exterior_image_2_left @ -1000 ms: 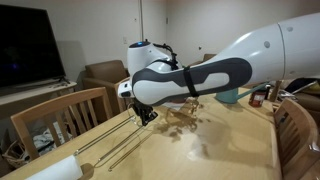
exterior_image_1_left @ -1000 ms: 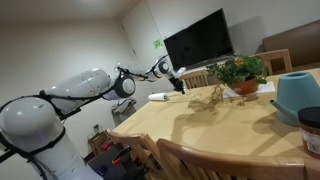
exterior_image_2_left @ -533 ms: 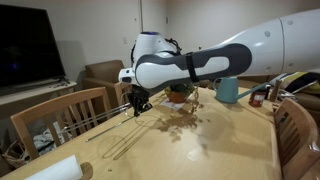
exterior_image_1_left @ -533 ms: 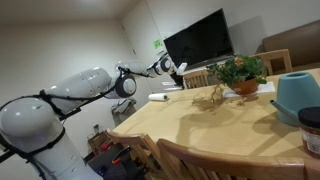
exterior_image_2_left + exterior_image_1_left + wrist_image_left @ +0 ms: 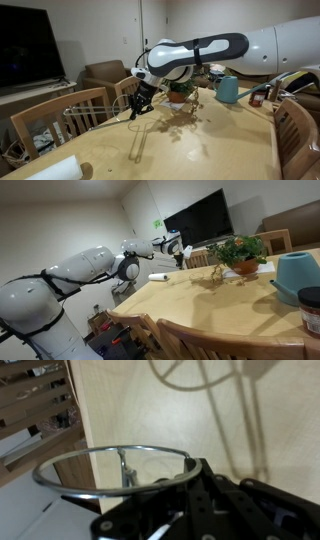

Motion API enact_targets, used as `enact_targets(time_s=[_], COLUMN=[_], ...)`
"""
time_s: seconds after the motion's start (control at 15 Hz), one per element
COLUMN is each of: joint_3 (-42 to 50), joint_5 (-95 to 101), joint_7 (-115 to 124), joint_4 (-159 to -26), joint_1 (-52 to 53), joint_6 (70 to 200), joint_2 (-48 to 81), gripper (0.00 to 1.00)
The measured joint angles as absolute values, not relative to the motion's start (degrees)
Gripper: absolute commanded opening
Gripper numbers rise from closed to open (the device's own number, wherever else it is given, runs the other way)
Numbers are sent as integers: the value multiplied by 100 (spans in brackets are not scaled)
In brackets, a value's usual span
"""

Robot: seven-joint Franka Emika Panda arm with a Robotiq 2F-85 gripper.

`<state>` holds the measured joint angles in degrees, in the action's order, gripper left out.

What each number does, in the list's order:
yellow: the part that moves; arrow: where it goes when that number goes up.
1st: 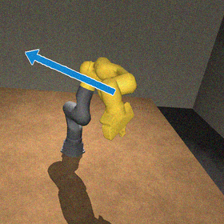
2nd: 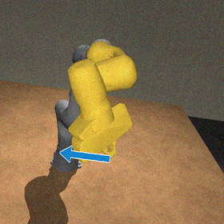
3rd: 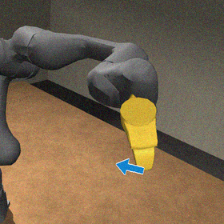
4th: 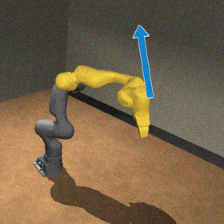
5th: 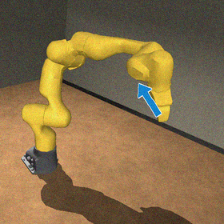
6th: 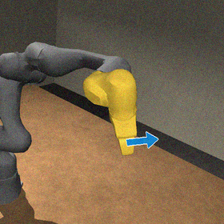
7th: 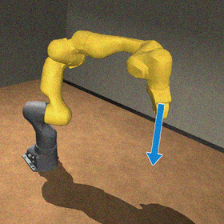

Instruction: Set the paper towel stand upright on the table

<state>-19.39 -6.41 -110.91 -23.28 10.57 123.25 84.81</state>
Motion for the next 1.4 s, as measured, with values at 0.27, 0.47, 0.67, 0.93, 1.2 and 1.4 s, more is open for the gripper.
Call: enact_targets(time_s=[0.27,0.47,0.67,0.93,1.2,1.4], joint_3=[-2324,-2344,-2200,-2086,-2066,-2037], joint_5=[-852,-852,-1152,-1443,-1673,-1764], joint_7=[-11480,-11456,-11449,-11442,-11424,-11296], joint_4=[-2583,-2741,-2830,-2951,-3042,-3074], joint_1=[819,766,761,720,642,617], joint_6=[11837,11495,11141,10846,10729,10694], joint_2=[8510,8518,8525,8533,8536,8536], gripper=[2,2,2,2,2,2])
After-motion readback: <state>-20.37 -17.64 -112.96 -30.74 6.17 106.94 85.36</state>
